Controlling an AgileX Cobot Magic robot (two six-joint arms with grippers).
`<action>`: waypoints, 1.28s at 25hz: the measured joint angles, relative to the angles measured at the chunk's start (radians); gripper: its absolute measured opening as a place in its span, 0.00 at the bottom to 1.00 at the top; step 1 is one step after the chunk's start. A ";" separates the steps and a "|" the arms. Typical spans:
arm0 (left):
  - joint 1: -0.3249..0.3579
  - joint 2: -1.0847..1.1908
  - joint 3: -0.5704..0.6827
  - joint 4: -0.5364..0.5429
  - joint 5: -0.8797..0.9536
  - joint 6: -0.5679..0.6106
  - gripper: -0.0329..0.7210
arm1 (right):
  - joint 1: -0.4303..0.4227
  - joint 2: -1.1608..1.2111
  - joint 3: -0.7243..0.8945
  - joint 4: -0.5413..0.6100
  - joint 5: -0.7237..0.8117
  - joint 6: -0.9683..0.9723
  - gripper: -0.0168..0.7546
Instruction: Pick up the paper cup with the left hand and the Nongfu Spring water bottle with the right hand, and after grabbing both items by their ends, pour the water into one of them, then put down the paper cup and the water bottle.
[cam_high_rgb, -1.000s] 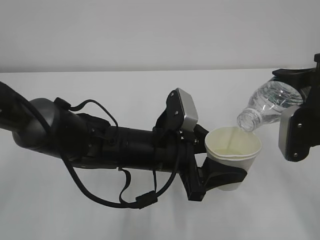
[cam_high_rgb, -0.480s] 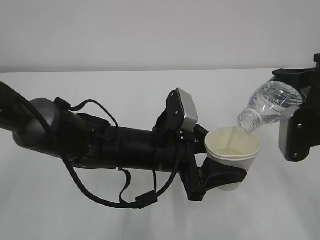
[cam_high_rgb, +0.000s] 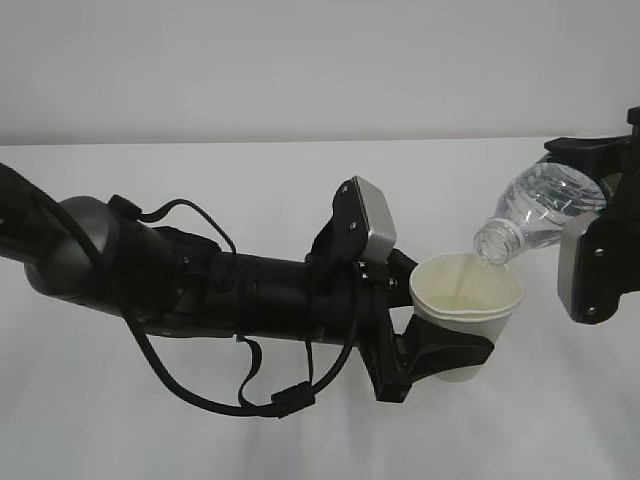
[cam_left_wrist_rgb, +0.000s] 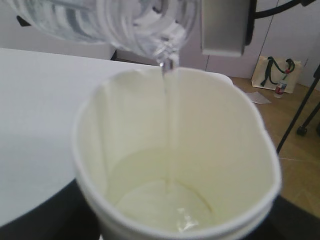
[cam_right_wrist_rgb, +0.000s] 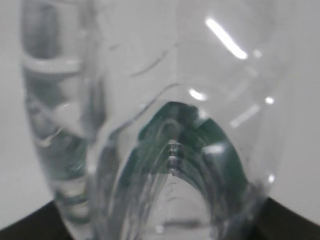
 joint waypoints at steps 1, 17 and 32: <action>0.000 0.000 0.000 0.000 0.000 0.000 0.68 | 0.000 0.000 0.000 0.000 0.000 0.000 0.57; 0.000 0.000 0.000 0.001 0.000 0.000 0.68 | 0.000 0.000 -0.002 0.000 0.000 -0.002 0.57; 0.000 0.000 0.000 0.001 0.000 0.000 0.68 | 0.000 0.000 -0.002 0.000 0.000 -0.004 0.57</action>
